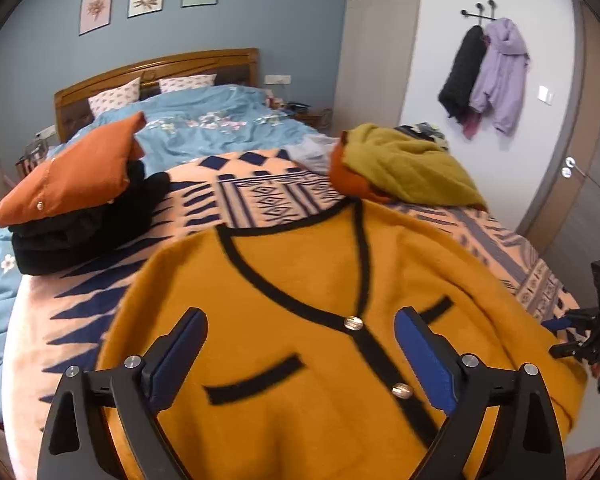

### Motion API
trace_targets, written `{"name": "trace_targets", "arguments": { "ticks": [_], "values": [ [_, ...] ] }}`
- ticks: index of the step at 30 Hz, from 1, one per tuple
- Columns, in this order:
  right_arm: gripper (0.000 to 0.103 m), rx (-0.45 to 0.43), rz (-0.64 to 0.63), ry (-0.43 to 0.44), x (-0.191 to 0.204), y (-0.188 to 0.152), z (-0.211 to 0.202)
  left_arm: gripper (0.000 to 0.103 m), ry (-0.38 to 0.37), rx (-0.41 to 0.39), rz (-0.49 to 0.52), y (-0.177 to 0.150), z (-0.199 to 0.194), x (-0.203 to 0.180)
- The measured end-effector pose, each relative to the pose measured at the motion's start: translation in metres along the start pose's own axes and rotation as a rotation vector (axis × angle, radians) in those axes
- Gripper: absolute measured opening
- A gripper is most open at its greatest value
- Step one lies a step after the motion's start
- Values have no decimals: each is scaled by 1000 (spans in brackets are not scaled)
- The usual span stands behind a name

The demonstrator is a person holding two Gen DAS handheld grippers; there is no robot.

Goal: Fold clothes

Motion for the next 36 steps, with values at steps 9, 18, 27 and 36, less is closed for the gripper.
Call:
{"name": "trace_targets", "arguments": {
  "ticks": [9,18,27,36],
  "values": [
    [36,-56,13,112,20,-34,-18,97,-53,23,6,-22,-2,-26],
    [13,-142,-145,-177,37,2,-46,97,-82,55,27,-31,5,-49],
    [13,-282,-221,-527,6,110,-99,97,-75,47,34,-24,11,-61],
    [21,-124,-41,-562,-67,145,-27,97,-77,99,60,-25,40,-79]
  ]
}}
Point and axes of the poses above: each gripper's, at about its wrist camera, not at the fingertips, and z roughly the way its jaws point, x to its left, y to its top, the point moved 1 cm from there along z, roughly the way its jaws point, and after that the axes turned 1 degree about z, right-handed, at the moved point
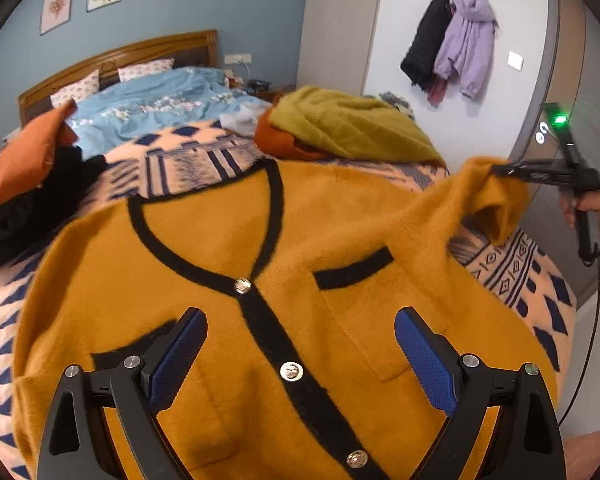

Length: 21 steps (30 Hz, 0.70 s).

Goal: Fold clothes

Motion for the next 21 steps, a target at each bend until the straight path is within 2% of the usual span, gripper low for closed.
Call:
{"name": "trace_targets", "arguments": {
  "ticks": [1,2,3,4,5,6,9,12,14,19,20,21],
  "values": [
    [23,31,36,11,-4,-5,12,97,-2,8,5,-1,3,-2],
    [29,47,59,11,-9,-11,20,97,-4,15,11,-2,5,-4],
    [42,38,88,2,-13,-15,19,97,-7,21,18,-3,8,-6],
    [49,19,125,3,-21,-21,16,97,-8,25,23,-3,9,-8],
    [62,-16,172,18,-30,-28,8,97,-12,27,29,-3,10,-9],
    [66,-48,218,33,-38,-35,0,97,-16,28,34,-3,10,-10],
    [68,-91,333,66,-59,-61,-19,97,-27,26,32,-2,12,-10],
    [71,-80,417,119,-63,-94,-23,97,-36,26,15,1,16,-7],
    [74,-58,422,119,-56,-106,-20,97,-46,27,6,2,17,-7],
    [74,-39,430,126,-44,-106,6,97,-57,35,-10,3,20,-10],
    [71,-46,443,136,-44,-102,11,97,-60,34,-12,2,20,-11],
    [55,-46,438,134,-44,-98,14,97,-62,32,-13,1,18,-12]
  ]
}}
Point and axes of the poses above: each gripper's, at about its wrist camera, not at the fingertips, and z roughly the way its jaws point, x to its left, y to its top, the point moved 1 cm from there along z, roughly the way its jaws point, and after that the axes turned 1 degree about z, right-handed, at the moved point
